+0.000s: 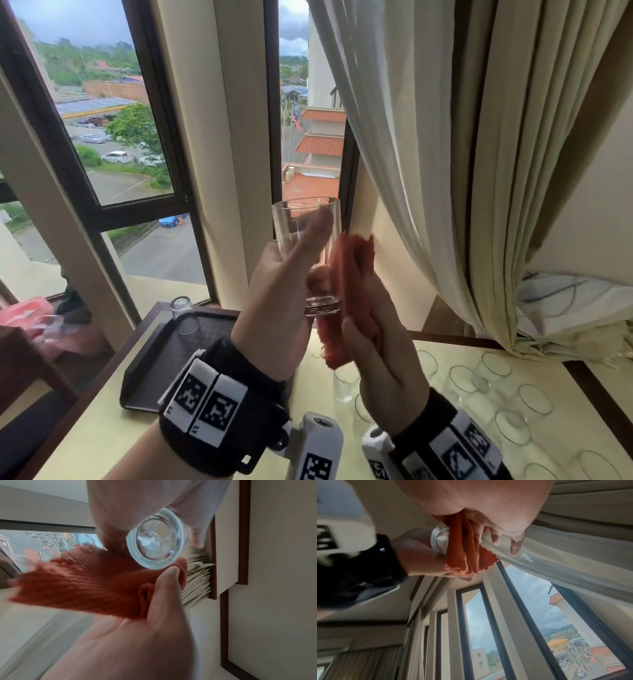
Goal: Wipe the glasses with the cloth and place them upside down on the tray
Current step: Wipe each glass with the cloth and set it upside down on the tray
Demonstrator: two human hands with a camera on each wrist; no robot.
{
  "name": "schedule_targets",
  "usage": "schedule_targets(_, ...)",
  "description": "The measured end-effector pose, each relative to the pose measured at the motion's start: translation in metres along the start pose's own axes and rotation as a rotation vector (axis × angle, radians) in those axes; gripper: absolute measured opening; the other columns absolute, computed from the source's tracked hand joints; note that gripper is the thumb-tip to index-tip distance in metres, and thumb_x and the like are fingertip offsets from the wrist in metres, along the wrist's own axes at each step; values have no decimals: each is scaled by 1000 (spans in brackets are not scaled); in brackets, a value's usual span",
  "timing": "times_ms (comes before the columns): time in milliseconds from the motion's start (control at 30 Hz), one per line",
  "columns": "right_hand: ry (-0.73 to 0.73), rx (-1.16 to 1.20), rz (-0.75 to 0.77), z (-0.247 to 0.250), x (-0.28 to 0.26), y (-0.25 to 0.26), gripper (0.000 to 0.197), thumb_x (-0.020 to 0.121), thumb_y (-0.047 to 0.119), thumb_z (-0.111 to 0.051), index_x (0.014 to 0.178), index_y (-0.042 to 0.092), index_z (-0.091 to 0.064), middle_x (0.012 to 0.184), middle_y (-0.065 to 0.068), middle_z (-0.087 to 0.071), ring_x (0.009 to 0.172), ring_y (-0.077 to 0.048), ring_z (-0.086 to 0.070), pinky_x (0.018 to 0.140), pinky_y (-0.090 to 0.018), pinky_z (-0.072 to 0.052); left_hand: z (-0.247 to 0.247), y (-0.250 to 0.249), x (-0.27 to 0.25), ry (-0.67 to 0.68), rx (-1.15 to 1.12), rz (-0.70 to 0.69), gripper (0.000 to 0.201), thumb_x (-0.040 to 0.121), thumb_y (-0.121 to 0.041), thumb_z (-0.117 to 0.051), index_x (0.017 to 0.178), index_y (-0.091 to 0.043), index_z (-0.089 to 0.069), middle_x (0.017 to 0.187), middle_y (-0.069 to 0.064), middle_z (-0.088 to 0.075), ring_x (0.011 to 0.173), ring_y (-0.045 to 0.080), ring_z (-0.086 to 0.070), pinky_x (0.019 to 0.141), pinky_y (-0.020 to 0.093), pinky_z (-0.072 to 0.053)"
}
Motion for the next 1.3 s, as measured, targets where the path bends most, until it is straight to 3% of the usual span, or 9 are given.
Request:
schedule_targets(100,-75,144,-112,9,22,2,56,107,29,-45,162,28,-37,142,-12,-63,113,-37,-69,82,-66,-59,-7,3,-2,-14,-27,-20,108,63,-72,-88,139,-3,-54,80,0,-66,68,19,-64,62,33,-55)
schedule_targets(233,-78,137,17,10,40,26,56,109,18,-43,163,10,-32,163,-13,-44,151,-35,-42,120,-62,-37,-5,8,-3,-63,49,3,88,73,-85,-65,123,-13,-74,108,9,-67,98,27,-62,90,43,-56)
schedule_targets(467,107,-208,213,-13,-2,16,62,100,15,-45,159,0,-33,171,-12,-30,159,-40,-22,122,-67,-26,14,0,-1,-66,101,-17,67,100,-70,-43,131,-16,-70,117,13,-80,111,27,-77,94,38,-61)
schedule_targets(667,-79,52,-95,0,24,-2,62,106,38,-44,165,33,-27,155,-5,-53,122,-36,-66,81,-66,-59,12,9,-4,-85,80,-24,76,97,-74,-40,139,-17,-67,108,18,-73,92,31,-74,71,41,-59)
schedule_targets(800,-34,-58,127,2,41,27,61,106,10,-43,165,10,-25,173,0,-27,160,-26,-25,124,-60,-31,6,12,-1,-94,74,-43,70,104,-75,-37,136,-22,-71,124,23,-73,118,49,-68,96,59,-59)
schedule_targets(900,81,-261,242,-7,24,26,60,101,15,-45,158,-1,-34,172,-11,-27,160,-37,-20,124,-65,-25,10,12,3,-65,37,-4,60,102,-70,-40,127,-27,-72,120,1,-80,117,25,-73,97,45,-60)
schedule_targets(1000,107,-286,226,-8,-4,5,62,100,19,-44,158,0,-36,171,-14,-29,160,-41,-19,123,-66,-24,14,7,3,-56,91,-15,66,105,-66,-32,137,-19,-65,118,13,-80,112,30,-77,98,48,-59)
schedule_targets(1200,-121,143,-154,9,9,-12,54,108,30,-46,161,28,-38,134,-9,-67,95,-39,-69,66,-62,-59,5,13,0,-89,112,-42,67,102,-68,-35,138,-21,-66,98,13,-71,81,25,-75,66,38,-60)
schedule_targets(1300,-125,138,-83,16,29,6,58,107,17,-42,164,20,-32,156,-8,-53,137,-25,-58,103,-51,-56,-2,18,0,-93,81,-16,70,99,-79,-42,135,-25,-71,115,23,-68,95,31,-69,74,47,-61)
Point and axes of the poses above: each hand's wrist, its own x-axis towards the middle knuckle, its own z-axis out of the back of the hand, y = z × x, the point moved 6 cm from there along x, towards the middle knuckle
